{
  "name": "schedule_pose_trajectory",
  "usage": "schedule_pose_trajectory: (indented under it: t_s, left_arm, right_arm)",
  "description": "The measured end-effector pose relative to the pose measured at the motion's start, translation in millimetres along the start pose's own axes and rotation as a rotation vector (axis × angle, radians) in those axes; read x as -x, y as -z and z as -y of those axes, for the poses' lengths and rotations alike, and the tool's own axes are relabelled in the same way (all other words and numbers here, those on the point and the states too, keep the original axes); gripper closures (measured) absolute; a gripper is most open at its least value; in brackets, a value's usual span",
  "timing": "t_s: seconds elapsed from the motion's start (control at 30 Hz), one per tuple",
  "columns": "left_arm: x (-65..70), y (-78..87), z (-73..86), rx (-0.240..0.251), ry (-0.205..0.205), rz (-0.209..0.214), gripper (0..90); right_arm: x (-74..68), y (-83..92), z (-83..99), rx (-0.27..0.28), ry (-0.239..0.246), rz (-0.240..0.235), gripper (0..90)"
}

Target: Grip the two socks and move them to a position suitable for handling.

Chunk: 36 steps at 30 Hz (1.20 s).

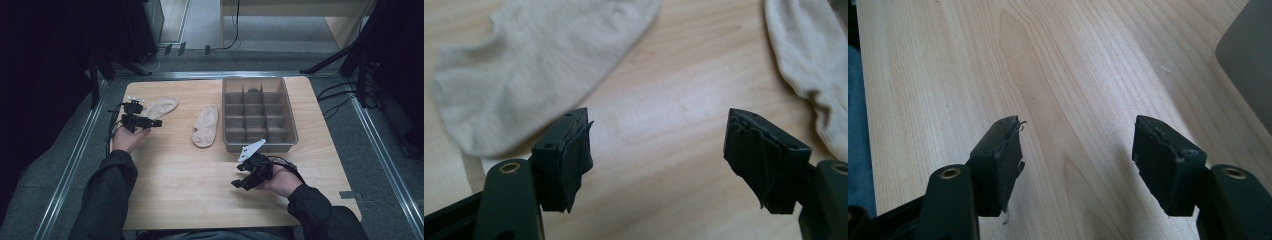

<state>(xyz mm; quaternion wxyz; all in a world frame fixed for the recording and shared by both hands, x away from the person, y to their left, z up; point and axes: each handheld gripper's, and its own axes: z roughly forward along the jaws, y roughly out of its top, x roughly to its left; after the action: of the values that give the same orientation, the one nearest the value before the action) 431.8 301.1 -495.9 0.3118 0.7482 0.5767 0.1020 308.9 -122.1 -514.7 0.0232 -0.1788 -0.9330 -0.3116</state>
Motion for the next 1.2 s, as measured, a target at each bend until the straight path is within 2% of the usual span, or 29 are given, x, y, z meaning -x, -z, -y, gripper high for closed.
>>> schedule_pose_trajectory:
  t_s: [0.03, 0.07, 0.1, 0.13, 0.17, 0.33, 0.37, 0.43, 0.47, 0.63, 0.73, 0.77, 0.87, 0.93, 0.97, 1.03, 1.2]
  left_arm:
    - [-4.8, -2.2, -8.2, 0.018, 0.019, 0.007, 26.2]
    - [-4.8, -2.2, -8.2, 0.018, 0.019, 0.007, 26.3]
    - [-8.9, -5.5, -15.8, 0.028, 0.031, 0.001, 26.6]
    - [-8.9, -5.5, -15.8, 0.028, 0.031, 0.001, 26.5]
    - [-12.1, -8.6, -21.9, 0.027, 0.025, -0.019, 26.5]
    - [-17.8, -18.1, -33.5, 0.014, 0.029, -0.036, 25.4]
    - [-19.4, -24.2, -39.4, -0.001, 0.013, -0.054, 24.8]
    - [-20.9, -27.1, -41.5, -0.007, 0.014, -0.054, 24.1]
    - [-24.0, -32.8, -44.5, -0.012, 0.019, -0.068, 23.6]
    - [-31.8, -43.5, -46.3, 0.014, 0.045, -0.111, 22.0]
    - [-35.8, -52.2, -45.7, 0.005, 0.061, -0.133, 21.2]
    - [-35.8, -58.0, -44.7, 0.009, 0.063, -0.154, 19.7]
    - [-35.1, -64.3, -43.8, 0.016, 0.063, -0.182, 18.3]
    - [-32.8, -66.8, -43.2, 0.012, 0.044, -0.214, 18.8]
    - [-32.8, -66.8, -43.2, 0.012, 0.044, -0.214, 19.9]
    - [-29.2, -71.3, -39.6, 0.022, 0.023, -0.263, 20.6]
    - [-26.8, -73.0, -38.0, 0.038, 0.034, -0.288, 21.6]
  right_arm:
    - [0.2, -0.2, -0.2, 0.003, 0.008, -0.001, 36.2]
    - [-0.2, -0.1, -0.3, 0.002, 0.006, -0.005, 36.1]
    - [-0.3, -0.3, -0.4, 0.003, 0.008, -0.004, 36.0]
    - [-0.3, -0.3, -0.4, 0.003, 0.008, -0.004, 36.0]
    - [-0.2, -0.5, -0.4, 0.002, 0.005, -0.007, 35.9]
    - [0.4, -0.1, 0.4, -0.002, 0.001, -0.002, 35.9]
    - [0.8, -0.2, 0.6, -0.001, 0.004, -0.002, 35.9]
    - [0.6, -0.4, 0.8, -0.003, 0.003, -0.001, 35.9]
    - [0.7, -0.7, 1.1, -0.004, 0.009, 0.001, 35.9]
    - [0.6, -1.3, 1.4, -0.008, 0.012, -0.001, 35.9]
    - [0.3, -1.6, 1.7, -0.015, 0.011, -0.001, 35.7]
    - [0.7, -2.3, 1.6, -0.014, 0.017, 0.003, 35.7]
    - [0.4, -2.0, 1.7, -0.014, 0.019, 0.007, 35.6]
    - [0.5, -1.6, 1.9, -0.012, 0.019, 0.008, 35.4]
    - [1.0, -1.2, 2.0, -0.01, 0.019, 0.011, 35.4]
    - [1.5, -0.5, 2.2, -0.007, 0.015, 0.016, 35.1]
    - [1.5, 1.0, 2.6, -0.002, 0.004, 0.022, 35.2]
